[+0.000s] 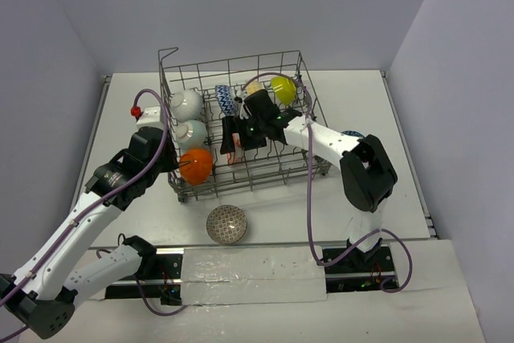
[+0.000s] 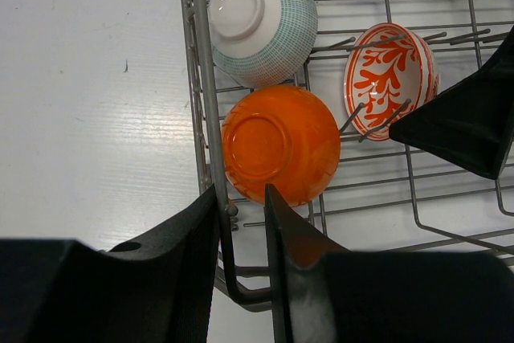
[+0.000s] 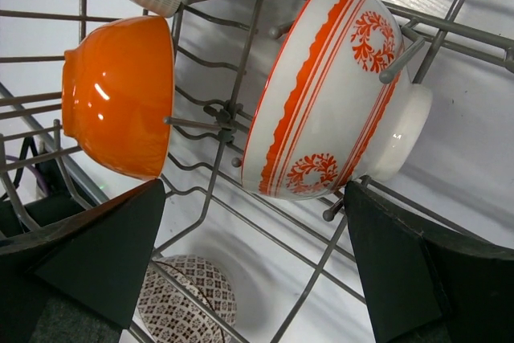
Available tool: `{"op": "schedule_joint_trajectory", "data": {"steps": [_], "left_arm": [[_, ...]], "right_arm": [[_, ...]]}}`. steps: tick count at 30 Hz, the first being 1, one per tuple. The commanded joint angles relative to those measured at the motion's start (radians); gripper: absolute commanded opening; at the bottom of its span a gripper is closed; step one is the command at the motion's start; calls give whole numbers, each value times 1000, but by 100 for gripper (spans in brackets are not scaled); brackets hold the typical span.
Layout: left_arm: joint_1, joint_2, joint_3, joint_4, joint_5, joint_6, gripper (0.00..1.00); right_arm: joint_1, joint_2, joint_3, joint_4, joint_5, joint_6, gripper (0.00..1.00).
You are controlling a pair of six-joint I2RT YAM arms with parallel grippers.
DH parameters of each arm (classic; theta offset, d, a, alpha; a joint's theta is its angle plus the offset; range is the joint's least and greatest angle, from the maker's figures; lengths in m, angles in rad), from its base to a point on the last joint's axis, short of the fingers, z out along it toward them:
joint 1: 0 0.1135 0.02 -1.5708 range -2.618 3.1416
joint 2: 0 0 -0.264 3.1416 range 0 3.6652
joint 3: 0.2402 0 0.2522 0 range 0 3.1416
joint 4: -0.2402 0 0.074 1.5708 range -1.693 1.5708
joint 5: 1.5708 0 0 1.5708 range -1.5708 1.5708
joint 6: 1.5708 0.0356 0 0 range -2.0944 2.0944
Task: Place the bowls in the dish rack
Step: Move the bowl to the dish rack.
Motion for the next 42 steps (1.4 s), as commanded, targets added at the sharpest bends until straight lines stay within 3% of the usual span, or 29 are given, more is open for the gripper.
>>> {"op": "schedule_joint_trajectory", "data": {"steps": [1,22,42], "left_arm": [[-15,-19,12,-18,87,13,32],[-38,-59,-1,10,102,21,32],[-59,-73,-3,11,98,19,32]], "right_arm": [[11,6,65,-12,43,11,100],[63,31,128,-102,264,35,100],[63,49,109,-81,298,55,100]]}}
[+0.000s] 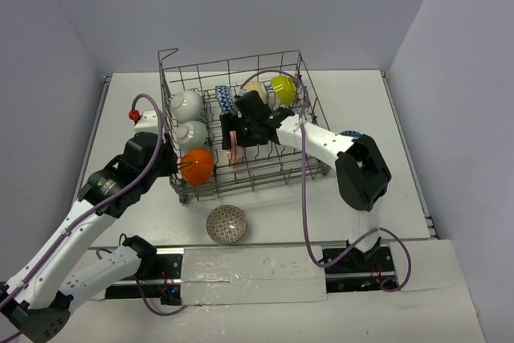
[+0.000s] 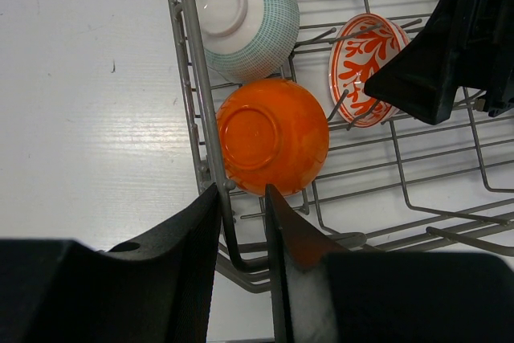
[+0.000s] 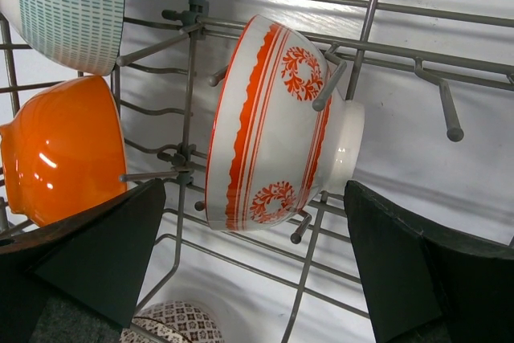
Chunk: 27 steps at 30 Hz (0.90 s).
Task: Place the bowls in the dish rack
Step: Move the bowl to the dish rack.
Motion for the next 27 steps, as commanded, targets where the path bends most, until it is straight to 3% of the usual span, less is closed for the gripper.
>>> {"op": "schedule_joint_trajectory", "data": {"steps": [1,27], "left_arm": [[-24,-12,1,32,79,10,32],[-29,-7,-1,36,81,10,32]], "right_arm": [[8,10,24,10,22,5,100],[8,42,35,34,13,25,100]]}}
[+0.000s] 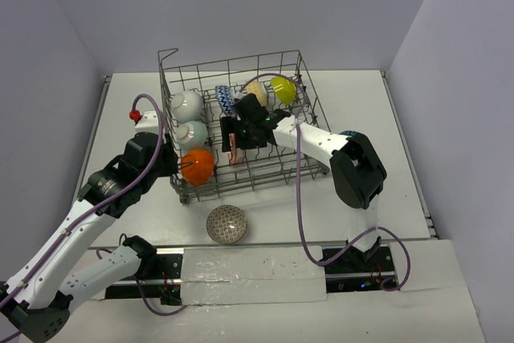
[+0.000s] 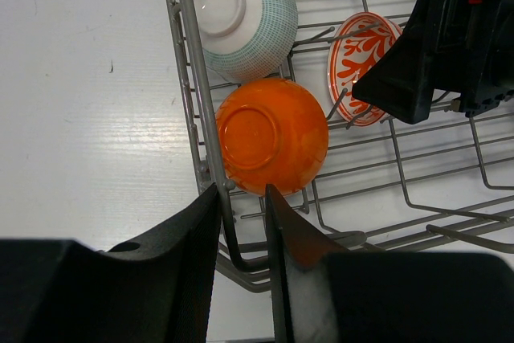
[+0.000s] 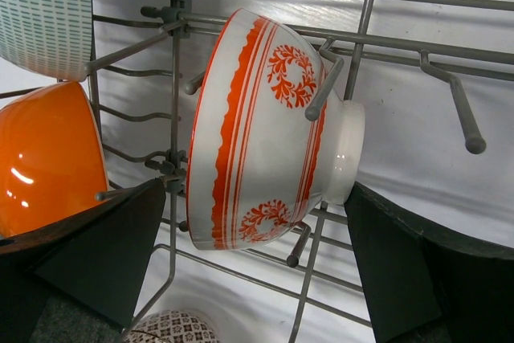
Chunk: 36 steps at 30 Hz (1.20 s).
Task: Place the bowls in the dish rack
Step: Move the bowl to the dish rack.
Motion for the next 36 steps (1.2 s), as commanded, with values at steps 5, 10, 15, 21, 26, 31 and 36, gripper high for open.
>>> {"op": "schedule_joint_trajectory", "data": {"steps": [5,10,15,21,26,31,36], "left_arm": [[-25,-3,-1,33,79,10,33],[-27,3,-2,36,79,11,32],[-27,9,-4,41,76,11,32],[-27,11,-4,42,75,10,32],[-27,12,-5,42,73,11,32],[-28,9,-5,41,73,10,32],[-30,9,-5,41,72,10,32]], "right_arm": [[6,3,30,52,-32,7,100],[6,-10,27,58,-47,4,100],[6,-36,14,84,-69,6,100],[7,-77,-14,109,-83,10,100],[7,-102,-35,136,-102,12,100],[9,-128,-57,162,-132,18,100],[9,-146,-83,185,-161,27,100]]}}
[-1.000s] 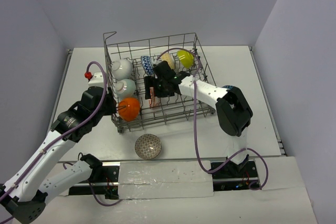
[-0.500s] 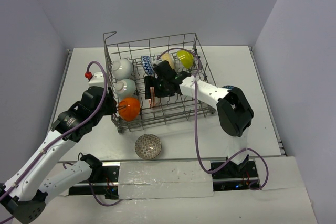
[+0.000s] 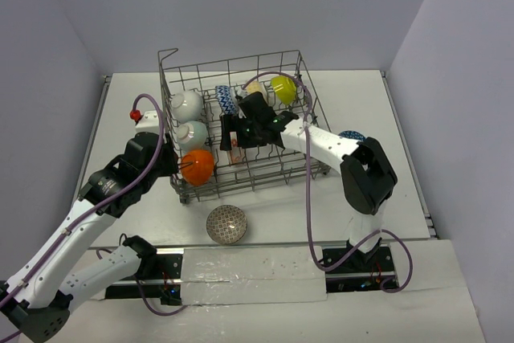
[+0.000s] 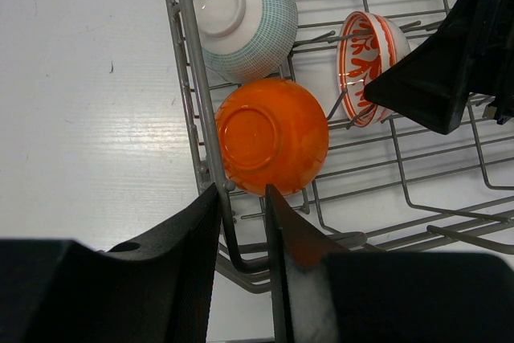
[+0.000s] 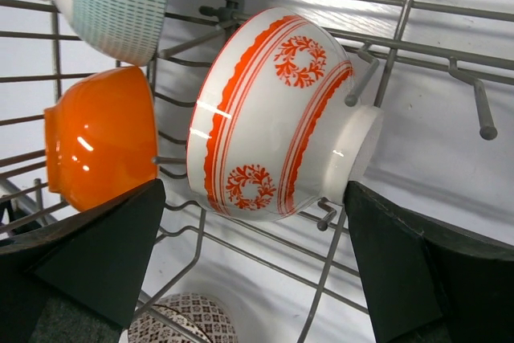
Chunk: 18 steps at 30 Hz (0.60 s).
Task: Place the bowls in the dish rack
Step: Move the bowl to the dish rack.
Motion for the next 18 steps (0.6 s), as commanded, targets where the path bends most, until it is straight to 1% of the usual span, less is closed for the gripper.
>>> {"op": "schedule_joint_trajectory", "data": {"steps": [1,18], "left_arm": [[-28,5,-4,40,73,9,33],[-29,3,-4,40,72,9,32]], "right_arm": [[12,-70,-20,120,-86,28,100],[18,-81,-24,149,-130,39,100]]}}
